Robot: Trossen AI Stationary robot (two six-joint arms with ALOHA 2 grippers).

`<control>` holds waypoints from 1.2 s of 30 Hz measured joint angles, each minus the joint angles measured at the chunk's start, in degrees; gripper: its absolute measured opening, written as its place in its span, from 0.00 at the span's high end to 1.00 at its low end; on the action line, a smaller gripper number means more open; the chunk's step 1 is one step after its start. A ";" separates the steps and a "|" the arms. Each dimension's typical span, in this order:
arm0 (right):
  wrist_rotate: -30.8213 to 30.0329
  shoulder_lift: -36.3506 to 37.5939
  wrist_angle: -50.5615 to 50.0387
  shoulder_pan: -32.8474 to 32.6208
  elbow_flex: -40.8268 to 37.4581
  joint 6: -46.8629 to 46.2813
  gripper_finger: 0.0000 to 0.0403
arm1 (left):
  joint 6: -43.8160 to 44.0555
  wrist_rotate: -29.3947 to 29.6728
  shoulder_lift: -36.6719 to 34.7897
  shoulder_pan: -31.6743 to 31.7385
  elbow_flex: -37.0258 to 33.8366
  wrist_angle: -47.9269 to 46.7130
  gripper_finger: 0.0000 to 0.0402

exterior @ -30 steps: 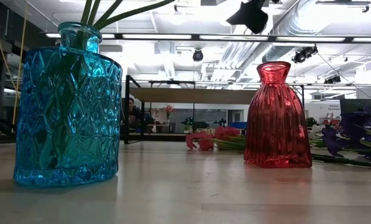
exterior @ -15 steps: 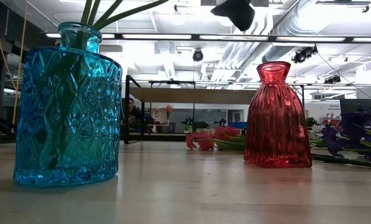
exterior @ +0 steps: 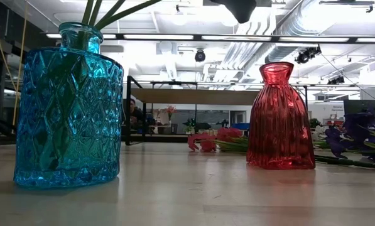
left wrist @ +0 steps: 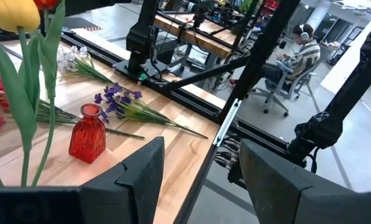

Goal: Pick and place flowers into a vace then onto a shelf
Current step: Put the orange tulip into the blue transparent vase

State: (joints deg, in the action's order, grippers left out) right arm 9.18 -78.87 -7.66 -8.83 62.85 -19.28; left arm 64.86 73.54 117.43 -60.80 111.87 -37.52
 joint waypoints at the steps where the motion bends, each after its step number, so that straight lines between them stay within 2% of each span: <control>1: 0.13 -0.55 0.92 -0.21 0.00 -0.01 0.12 | -0.02 0.01 0.00 0.00 0.00 0.03 0.41; 8: 1.51 -3.74 2.13 -1.89 0.00 -0.42 0.12 | 0.15 -1.70 0.00 0.02 -0.02 0.38 0.41; 21: 2.99 -3.74 1.03 -1.84 0.00 -0.22 0.12 | 0.09 -2.19 -0.02 0.02 -0.02 0.07 0.41; 28: 1.79 -3.74 0.66 -1.83 0.00 0.08 0.12 | -0.02 -2.16 -0.01 0.02 -0.02 -0.07 0.41; 36: 2.05 -3.80 1.24 -2.55 0.00 0.21 0.18 | -0.04 -2.05 -0.01 0.02 -0.02 -0.09 0.41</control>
State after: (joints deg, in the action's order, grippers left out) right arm 11.23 -82.67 -6.42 -11.37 62.85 -19.07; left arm 64.82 71.48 117.41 -60.77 111.85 -37.60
